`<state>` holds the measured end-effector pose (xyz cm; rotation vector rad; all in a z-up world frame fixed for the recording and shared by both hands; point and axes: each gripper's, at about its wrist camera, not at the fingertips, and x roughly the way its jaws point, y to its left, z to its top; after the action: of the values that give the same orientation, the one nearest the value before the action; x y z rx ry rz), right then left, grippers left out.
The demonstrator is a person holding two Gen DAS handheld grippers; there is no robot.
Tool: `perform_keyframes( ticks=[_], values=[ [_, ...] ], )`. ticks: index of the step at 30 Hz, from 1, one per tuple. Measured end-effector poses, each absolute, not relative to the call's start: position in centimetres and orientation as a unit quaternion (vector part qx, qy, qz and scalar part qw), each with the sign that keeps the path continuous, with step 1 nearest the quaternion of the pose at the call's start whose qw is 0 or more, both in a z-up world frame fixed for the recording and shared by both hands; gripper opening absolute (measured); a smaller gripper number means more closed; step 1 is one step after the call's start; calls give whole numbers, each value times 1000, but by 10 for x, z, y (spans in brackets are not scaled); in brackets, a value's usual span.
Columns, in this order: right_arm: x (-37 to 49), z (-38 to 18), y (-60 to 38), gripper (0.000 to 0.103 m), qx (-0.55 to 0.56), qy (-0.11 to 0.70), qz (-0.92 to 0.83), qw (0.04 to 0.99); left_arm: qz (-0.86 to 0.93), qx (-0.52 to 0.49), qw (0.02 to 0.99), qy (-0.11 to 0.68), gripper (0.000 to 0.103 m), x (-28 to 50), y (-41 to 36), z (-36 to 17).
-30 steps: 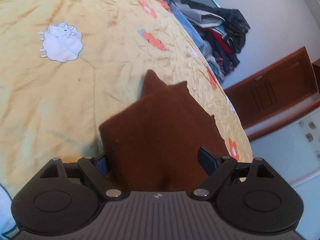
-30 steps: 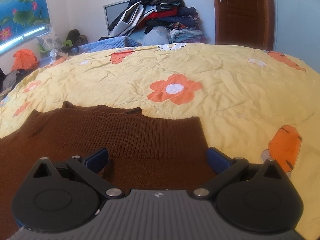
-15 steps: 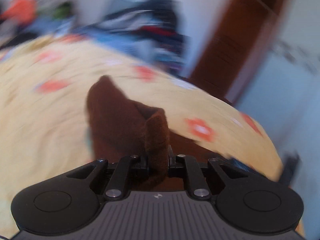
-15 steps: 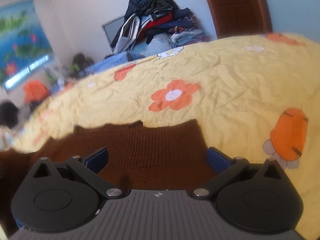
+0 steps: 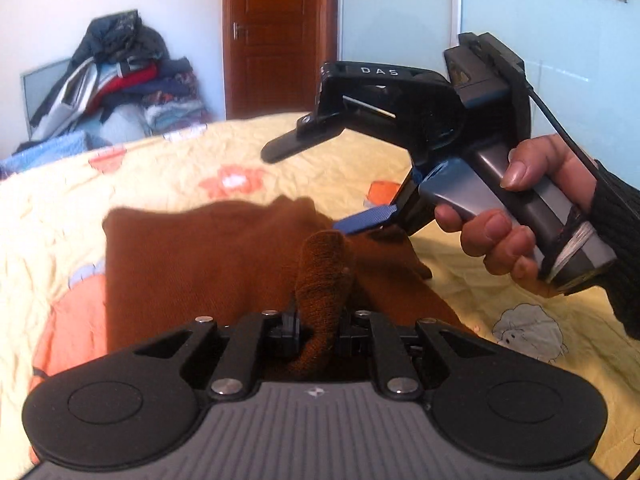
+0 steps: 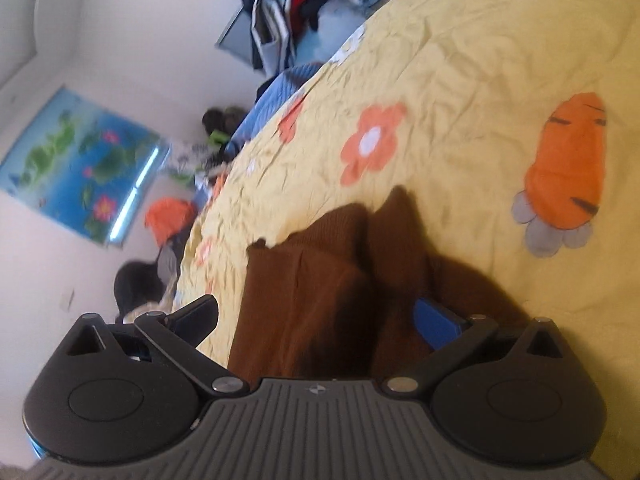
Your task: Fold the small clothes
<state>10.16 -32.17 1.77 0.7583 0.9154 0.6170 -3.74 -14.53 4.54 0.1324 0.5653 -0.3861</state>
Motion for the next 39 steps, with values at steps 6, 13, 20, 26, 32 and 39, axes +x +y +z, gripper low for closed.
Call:
perform_keyframes(
  ticks=[6,13,20,26,32,39],
  values=[
    [111,38,-321,100,341,418,277,795,-185,83,944,260,13,-43,-148,47],
    [122,20,-299,101,309,498,302,752,-190,93,946,247,13,-52,-149,53],
    [135,20,-268,25,266,506,315,757,-191,115,942,252,13,-53,-157,44],
    [114,56,-288,17,212,436,329,810,-235,113,939,222,13,-58,-178,57],
    [105,23,-344,21,205,464,249,825,-270,95,916,280,17,-43,-196,23],
    [73,32,-383,98,294,367,235,851,-312,81,913,250,91,-72,-118,50]
  ],
)
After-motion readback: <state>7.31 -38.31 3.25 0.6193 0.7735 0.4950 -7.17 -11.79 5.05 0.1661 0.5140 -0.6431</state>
